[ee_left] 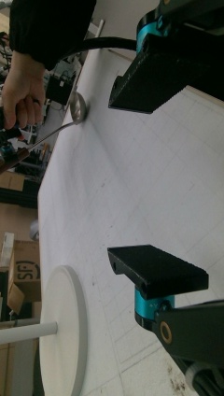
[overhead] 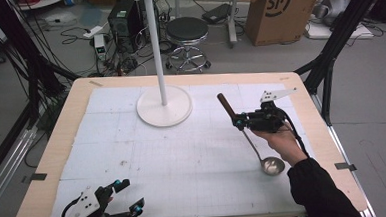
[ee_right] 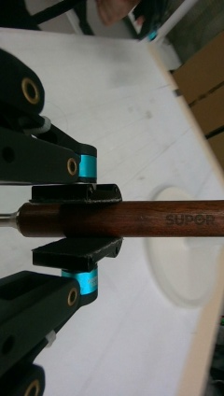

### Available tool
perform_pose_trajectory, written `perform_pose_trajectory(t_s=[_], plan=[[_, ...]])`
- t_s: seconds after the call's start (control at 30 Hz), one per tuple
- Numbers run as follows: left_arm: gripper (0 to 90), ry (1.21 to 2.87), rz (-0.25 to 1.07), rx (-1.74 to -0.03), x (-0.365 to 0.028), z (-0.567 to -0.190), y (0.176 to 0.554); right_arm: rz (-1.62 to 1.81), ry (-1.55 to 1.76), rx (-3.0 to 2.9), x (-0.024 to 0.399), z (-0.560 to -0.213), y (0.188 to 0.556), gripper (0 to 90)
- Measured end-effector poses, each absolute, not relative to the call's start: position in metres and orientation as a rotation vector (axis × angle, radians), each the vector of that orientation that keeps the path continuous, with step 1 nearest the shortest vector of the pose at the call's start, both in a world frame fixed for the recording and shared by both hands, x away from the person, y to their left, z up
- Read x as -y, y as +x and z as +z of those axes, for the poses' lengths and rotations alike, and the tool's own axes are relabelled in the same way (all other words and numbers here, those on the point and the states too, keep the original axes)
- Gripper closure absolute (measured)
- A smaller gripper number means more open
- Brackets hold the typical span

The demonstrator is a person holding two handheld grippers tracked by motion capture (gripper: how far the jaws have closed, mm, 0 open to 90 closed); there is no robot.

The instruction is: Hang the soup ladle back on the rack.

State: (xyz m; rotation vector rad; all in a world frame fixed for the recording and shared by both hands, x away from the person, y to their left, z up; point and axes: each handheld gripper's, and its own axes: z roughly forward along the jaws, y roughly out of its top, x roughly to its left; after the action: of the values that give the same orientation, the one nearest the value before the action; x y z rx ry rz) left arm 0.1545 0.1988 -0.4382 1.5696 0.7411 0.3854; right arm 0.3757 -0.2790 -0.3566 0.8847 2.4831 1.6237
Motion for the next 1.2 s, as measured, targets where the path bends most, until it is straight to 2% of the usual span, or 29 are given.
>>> perform_pose_trajectory(t_s=[0.3, 0.8, 1.2], plan=[[24.7, 1.565, 0.393, -0.736, -0.2, -0.436, 0.153, 1.856, 0.838, -2.377, 0.268, -0.327, 0.376, 74.4], [25.0, 1.543, 0.396, -0.725, -0.204, -0.433, 0.151, 2.035, 0.747, -2.31, 0.227, -0.248, 0.387, 74.4], [25.3, 1.53, 0.405, -0.73, -0.21, -0.432, 0.151, 2.062, 0.725, -2.281, 0.186, -0.191, 0.419, 74.3]])
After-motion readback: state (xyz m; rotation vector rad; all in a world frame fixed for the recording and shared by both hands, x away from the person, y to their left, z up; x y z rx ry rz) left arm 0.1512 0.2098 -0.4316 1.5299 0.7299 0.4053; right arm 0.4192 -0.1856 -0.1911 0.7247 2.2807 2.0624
